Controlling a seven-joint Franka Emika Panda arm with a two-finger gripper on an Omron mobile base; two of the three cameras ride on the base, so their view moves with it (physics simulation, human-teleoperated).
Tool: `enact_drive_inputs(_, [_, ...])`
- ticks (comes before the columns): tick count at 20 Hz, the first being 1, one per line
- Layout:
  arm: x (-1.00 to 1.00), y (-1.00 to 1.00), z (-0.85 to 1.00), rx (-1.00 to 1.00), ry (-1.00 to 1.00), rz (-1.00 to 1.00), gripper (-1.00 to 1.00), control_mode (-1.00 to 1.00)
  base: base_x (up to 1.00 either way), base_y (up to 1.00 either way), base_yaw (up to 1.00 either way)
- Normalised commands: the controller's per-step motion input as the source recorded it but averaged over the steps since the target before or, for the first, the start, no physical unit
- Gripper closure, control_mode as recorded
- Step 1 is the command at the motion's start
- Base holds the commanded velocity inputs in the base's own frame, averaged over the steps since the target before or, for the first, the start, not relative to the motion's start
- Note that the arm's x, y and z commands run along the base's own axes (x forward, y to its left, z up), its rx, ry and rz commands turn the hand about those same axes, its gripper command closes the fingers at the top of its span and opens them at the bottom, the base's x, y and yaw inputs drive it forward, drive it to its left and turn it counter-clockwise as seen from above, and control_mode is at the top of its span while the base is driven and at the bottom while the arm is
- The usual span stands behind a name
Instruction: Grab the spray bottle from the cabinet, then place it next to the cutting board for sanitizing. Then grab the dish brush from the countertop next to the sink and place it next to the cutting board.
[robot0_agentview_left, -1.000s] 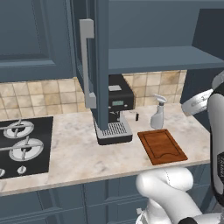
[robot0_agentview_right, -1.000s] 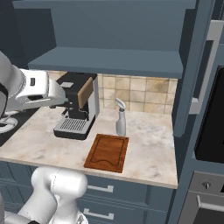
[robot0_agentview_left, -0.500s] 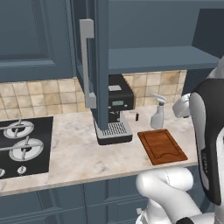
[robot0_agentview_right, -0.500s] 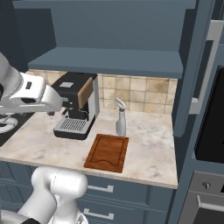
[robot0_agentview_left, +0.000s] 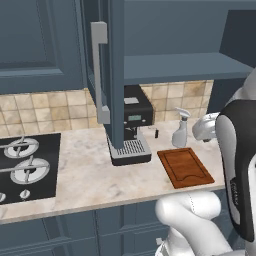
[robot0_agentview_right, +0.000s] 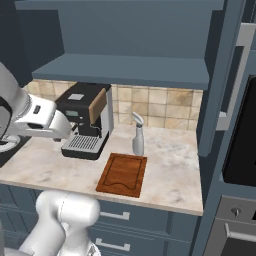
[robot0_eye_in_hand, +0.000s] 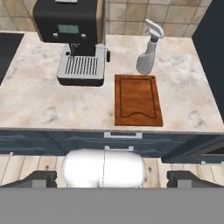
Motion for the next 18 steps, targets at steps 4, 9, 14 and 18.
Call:
enact_drive_inputs(4, [0.00, 0.00, 0.00, 0.00, 0.00, 0.00, -1.00, 1.00, -0.81, 0.00, 0.00])
enact_drive_inputs(9, [0.00, 0.00, 0.00, 0.00, 0.00, 0.00, -1.00, 1.00, -1.00, -0.04, -0.01])
enact_drive_inputs(14, [0.00, 0.00, 0.00, 0.00, 0.00, 0.00, -1.00, 1.00, -1.00, -0.03, -0.01])
enact_drive_inputs(18, [0.00, 0.00, 0.00, 0.00, 0.00, 0.00, -1.00, 1.00, -0.98, 0.12, -0.01])
